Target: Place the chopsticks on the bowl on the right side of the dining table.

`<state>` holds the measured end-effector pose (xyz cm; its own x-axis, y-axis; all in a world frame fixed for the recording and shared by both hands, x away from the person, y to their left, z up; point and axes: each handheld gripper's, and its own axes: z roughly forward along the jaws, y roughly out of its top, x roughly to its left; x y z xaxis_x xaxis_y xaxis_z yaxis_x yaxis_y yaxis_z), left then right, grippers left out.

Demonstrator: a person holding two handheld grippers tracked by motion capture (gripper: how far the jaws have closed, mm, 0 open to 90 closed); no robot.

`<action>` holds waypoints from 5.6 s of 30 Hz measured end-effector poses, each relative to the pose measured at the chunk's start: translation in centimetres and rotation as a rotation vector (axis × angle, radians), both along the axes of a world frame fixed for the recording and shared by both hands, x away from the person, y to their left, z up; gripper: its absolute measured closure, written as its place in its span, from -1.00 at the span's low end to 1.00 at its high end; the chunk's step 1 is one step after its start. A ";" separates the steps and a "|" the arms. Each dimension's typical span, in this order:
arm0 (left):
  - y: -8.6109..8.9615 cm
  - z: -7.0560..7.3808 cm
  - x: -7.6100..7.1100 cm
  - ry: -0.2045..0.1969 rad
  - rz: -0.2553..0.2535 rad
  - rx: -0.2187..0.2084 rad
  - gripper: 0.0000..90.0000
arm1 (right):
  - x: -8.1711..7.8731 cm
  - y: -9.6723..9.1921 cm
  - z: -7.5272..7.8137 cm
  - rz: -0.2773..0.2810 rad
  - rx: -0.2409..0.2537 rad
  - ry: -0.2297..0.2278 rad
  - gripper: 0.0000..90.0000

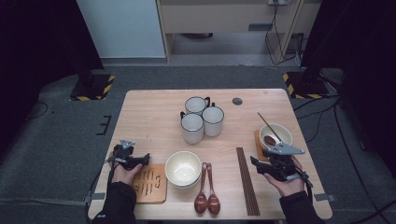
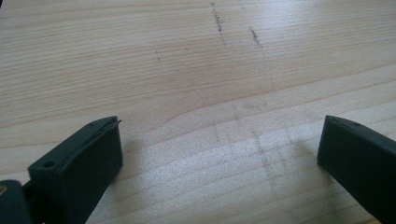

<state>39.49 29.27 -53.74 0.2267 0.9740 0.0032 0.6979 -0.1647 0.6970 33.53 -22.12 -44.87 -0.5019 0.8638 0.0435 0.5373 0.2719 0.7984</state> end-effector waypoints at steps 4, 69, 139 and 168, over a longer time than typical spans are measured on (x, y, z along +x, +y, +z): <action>0.0 0.0 0.0 0.000 0.000 0.000 -1.00 | -0.2 -0.1 -0.7 0.002 -0.016 0.013 -0.03; 0.0 0.0 0.0 0.000 0.000 0.000 -1.00 | 0.5 1.7 -6.5 0.023 -0.133 0.209 0.41; 0.0 0.0 0.0 0.000 0.002 0.001 -1.00 | 1.4 0.3 -6.4 -0.053 -0.193 0.246 0.89; 0.0 0.0 0.0 0.000 0.002 0.000 -1.00 | -0.2 -0.8 -5.8 -0.065 -0.155 0.210 0.77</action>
<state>39.48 29.25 -53.74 0.2250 0.9744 0.0036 0.6982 -0.1638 0.6969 33.35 -22.93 -50.69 -0.4391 0.8984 0.0051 0.7069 0.3420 0.6191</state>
